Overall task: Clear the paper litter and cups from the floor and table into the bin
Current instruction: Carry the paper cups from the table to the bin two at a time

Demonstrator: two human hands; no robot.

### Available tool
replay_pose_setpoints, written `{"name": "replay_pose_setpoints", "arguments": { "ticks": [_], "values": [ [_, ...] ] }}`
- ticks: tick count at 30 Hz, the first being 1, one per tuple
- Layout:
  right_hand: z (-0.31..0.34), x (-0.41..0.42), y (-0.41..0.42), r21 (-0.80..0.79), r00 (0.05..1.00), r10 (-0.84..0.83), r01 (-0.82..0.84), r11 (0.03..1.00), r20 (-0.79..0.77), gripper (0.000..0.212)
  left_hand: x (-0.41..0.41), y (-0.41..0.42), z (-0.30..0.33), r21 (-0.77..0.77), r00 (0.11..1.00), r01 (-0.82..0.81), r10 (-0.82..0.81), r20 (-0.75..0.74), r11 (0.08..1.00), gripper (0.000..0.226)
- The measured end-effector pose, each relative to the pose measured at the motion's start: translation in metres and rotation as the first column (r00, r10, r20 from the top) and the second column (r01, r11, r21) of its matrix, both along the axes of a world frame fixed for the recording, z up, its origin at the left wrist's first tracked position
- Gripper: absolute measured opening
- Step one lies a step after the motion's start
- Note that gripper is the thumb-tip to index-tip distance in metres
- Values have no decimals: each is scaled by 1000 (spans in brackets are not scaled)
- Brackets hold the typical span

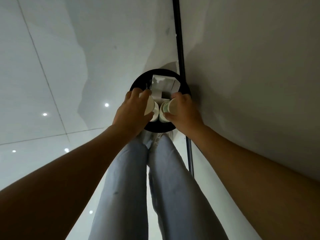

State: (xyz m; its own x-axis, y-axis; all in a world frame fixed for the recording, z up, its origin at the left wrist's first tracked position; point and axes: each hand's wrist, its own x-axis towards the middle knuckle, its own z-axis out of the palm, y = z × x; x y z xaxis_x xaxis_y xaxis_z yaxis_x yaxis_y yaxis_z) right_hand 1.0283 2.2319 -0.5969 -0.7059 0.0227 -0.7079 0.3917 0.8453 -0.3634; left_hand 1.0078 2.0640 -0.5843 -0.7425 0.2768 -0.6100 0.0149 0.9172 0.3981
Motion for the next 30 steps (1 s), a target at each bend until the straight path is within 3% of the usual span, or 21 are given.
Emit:
{"name": "replay_pose_setpoints", "arguments": {
  "ticks": [6, 12, 15, 22, 26, 30],
  "values": [
    [-40, 0, 0, 56, 985, 164, -168, 984, 60, 62, 2, 6, -52, -3, 981, 115, -113, 156, 993, 72],
    [-61, -1, -7, 86, 892, 385, -414, 906, 236, 82, 3, 17, -90, -49, 941, 257, -239, 239, 965, 71],
    [-50, 1, -10, 87, 903, 365, -392, 916, 226, 82, 7, 9, -77, -45, 949, 254, -239, 206, 966, 71],
    [69, 3, -27, 76, 970, 244, -244, 967, 1, 53, 30, -57, 55, -18, 991, 58, -55, 119, 998, 60],
    [168, 1, -55, 63, 948, 311, -307, 950, -61, 54, 53, -94, 155, -86, 992, -90, 97, 80, 992, 61],
    [271, -4, -100, 69, 869, 481, -476, 877, -117, 52, 82, -120, 257, -87, 954, -296, 299, 20, 951, 55]
  ]
}}
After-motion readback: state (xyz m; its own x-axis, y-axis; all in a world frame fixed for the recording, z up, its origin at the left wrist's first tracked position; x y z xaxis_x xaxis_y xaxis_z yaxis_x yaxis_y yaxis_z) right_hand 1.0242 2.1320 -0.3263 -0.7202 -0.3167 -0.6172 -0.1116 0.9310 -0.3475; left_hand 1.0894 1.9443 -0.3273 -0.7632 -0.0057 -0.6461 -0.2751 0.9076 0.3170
